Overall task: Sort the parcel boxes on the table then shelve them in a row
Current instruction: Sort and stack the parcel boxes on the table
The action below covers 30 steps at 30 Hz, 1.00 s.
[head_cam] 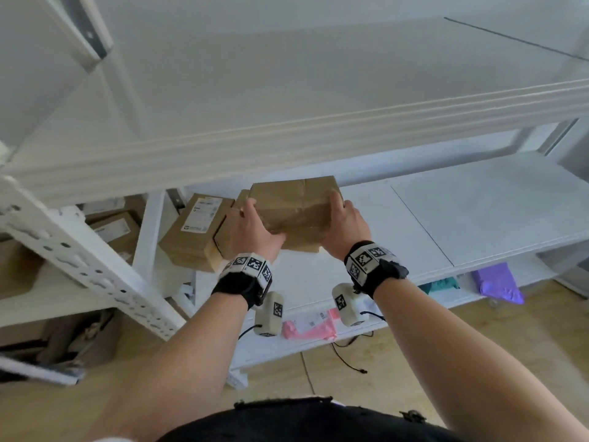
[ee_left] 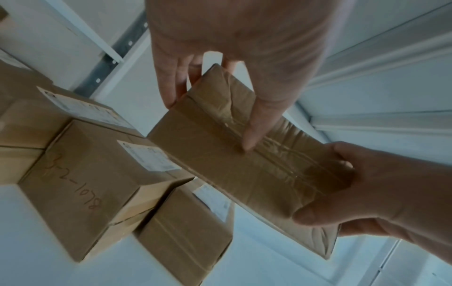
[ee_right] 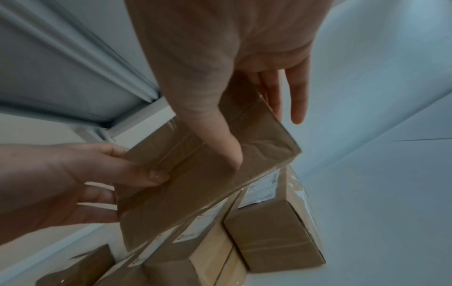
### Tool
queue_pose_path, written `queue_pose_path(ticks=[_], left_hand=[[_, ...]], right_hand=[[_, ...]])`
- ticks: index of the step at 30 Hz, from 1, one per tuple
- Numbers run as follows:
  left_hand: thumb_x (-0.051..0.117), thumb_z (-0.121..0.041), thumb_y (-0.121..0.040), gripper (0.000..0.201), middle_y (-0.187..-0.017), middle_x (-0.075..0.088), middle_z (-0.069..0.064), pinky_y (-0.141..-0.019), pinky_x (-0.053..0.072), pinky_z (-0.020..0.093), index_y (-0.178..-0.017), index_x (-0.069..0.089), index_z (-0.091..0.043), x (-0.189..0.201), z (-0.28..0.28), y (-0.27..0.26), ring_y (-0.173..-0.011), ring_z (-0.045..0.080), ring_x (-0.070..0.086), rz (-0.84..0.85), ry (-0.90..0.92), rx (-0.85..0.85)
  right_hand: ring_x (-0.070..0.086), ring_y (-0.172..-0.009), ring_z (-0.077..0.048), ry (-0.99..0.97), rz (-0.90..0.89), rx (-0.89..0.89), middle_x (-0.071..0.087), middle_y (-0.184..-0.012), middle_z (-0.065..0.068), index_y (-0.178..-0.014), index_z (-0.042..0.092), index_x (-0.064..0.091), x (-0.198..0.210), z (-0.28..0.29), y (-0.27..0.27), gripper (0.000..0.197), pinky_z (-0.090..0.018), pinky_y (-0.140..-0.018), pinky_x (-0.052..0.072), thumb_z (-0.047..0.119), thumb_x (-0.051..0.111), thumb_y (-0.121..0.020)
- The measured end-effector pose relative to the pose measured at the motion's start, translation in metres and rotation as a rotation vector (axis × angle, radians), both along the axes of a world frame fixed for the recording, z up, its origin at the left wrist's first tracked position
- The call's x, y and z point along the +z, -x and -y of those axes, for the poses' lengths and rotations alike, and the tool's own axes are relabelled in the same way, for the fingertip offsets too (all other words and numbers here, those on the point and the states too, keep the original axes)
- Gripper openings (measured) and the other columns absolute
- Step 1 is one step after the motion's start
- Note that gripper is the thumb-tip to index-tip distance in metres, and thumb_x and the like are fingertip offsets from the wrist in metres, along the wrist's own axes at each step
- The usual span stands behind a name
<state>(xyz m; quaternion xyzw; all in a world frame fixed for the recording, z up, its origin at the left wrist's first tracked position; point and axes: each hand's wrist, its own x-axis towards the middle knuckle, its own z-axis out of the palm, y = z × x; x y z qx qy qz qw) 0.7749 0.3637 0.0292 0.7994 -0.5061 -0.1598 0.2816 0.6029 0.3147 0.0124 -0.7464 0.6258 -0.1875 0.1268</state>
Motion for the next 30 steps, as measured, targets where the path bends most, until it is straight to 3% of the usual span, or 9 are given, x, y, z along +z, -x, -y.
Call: queue_pose_path(ticks=[2, 5, 10, 14, 17, 20, 25, 27, 30], left_hand=[[0.087, -0.038, -0.066, 0.085, -0.128, 0.036, 0.007, -0.078, 0.045, 0.033, -0.132, 0.035, -0.025, 0.007, -0.016, 0.010, -0.106, 0.027, 0.051, 0.043, 0.001, 0.030], [0.086, -0.046, -0.065, 0.089, -0.136, 0.036, 0.007, -0.094, 0.040, 0.036, -0.136, 0.037, -0.022, 0.016, -0.042, 0.021, -0.119, 0.027, 0.048, 0.117, -0.029, 0.068], [0.088, -0.057, -0.056, 0.108, -0.144, 0.031, 0.008, -0.107, 0.039, 0.045, -0.142, 0.035, -0.017, 0.022, -0.081, 0.018, -0.129, 0.033, 0.041, 0.171, -0.080, 0.132], [0.090, -0.059, -0.050, 0.127, -0.153, 0.018, 0.005, -0.105, 0.042, 0.047, -0.150, 0.021, -0.022, 0.024, -0.112, 0.010, -0.134, 0.036, 0.034, 0.178, -0.251, 0.144], [0.092, -0.056, -0.048, 0.138, -0.160, 0.001, 0.003, -0.107, 0.038, 0.049, -0.154, 0.008, -0.030, 0.023, -0.138, 0.002, -0.139, 0.038, 0.027, 0.203, -0.383, 0.167], [0.094, -0.056, -0.044, 0.146, -0.159, -0.002, 0.004, -0.108, 0.034, 0.052, -0.154, 0.000, -0.034, 0.022, -0.162, -0.013, -0.139, 0.043, 0.024, 0.189, -0.492, 0.193], [0.094, -0.038, -0.055, 0.131, -0.154, 0.012, 0.007, -0.097, 0.041, 0.050, -0.154, 0.007, -0.030, 0.021, -0.206, -0.046, -0.131, 0.042, 0.032, 0.189, -0.569, 0.350], [0.093, -0.037, -0.057, 0.126, -0.152, 0.018, 0.006, -0.099, 0.041, 0.052, -0.153, 0.011, -0.030, 0.022, -0.221, -0.063, -0.132, 0.043, 0.032, 0.175, -0.614, 0.352], [0.092, -0.032, -0.059, 0.121, -0.157, 0.013, 0.005, -0.103, 0.039, 0.056, -0.152, 0.015, -0.032, 0.026, -0.243, -0.092, -0.137, 0.045, 0.026, 0.149, -0.656, 0.381]], right_hand=[[0.053, -0.100, -0.034, 0.052, 0.017, 0.023, 0.042, -0.120, -0.012, -0.147, 0.026, 0.015, 0.004, -0.012, 0.004, 0.091, -0.041, -0.072, 0.052, 0.011, 0.068, -0.075], [0.054, -0.106, -0.040, 0.109, 0.018, 0.122, 0.026, -0.136, -0.013, -0.146, 0.028, 0.013, 0.010, -0.032, 0.007, 0.103, -0.043, -0.073, 0.055, 0.013, 0.078, -0.067], [0.039, -0.132, -0.045, 0.055, -0.133, 0.298, -0.002, -0.152, -0.015, -0.149, 0.026, 0.012, 0.022, -0.064, 0.007, 0.133, -0.047, -0.086, 0.056, 0.023, 0.098, -0.046], [0.052, -0.112, -0.041, 0.059, -0.214, 0.384, 0.016, -0.143, -0.017, -0.145, 0.022, 0.021, 0.017, -0.090, -0.004, 0.109, -0.036, -0.070, 0.050, 0.011, 0.082, -0.055], [0.056, -0.093, -0.033, -0.010, -0.253, 0.470, 0.027, -0.130, -0.014, -0.139, 0.022, 0.024, 0.020, -0.107, -0.022, 0.107, -0.034, -0.065, 0.051, 0.023, 0.085, -0.051], [0.054, -0.084, -0.028, -0.060, -0.322, 0.579, 0.028, -0.126, -0.013, -0.138, 0.025, 0.022, 0.027, -0.121, -0.053, 0.107, -0.033, -0.065, 0.052, 0.035, 0.086, -0.053], [0.054, -0.085, -0.029, -0.086, -0.451, 0.751, 0.025, -0.136, -0.015, -0.145, 0.024, 0.020, 0.042, -0.148, -0.104, 0.109, -0.041, -0.074, 0.054, 0.044, 0.084, -0.058], [0.053, -0.084, -0.028, -0.111, -0.436, 0.822, 0.029, -0.132, -0.014, -0.140, 0.022, 0.029, 0.045, -0.158, -0.123, 0.105, -0.038, -0.068, 0.056, 0.046, 0.086, -0.055], [0.052, -0.088, -0.028, -0.148, -0.402, 0.880, 0.031, -0.125, -0.011, -0.137, 0.022, 0.033, 0.043, -0.173, -0.151, 0.102, -0.036, -0.069, 0.055, 0.049, 0.086, -0.054]])
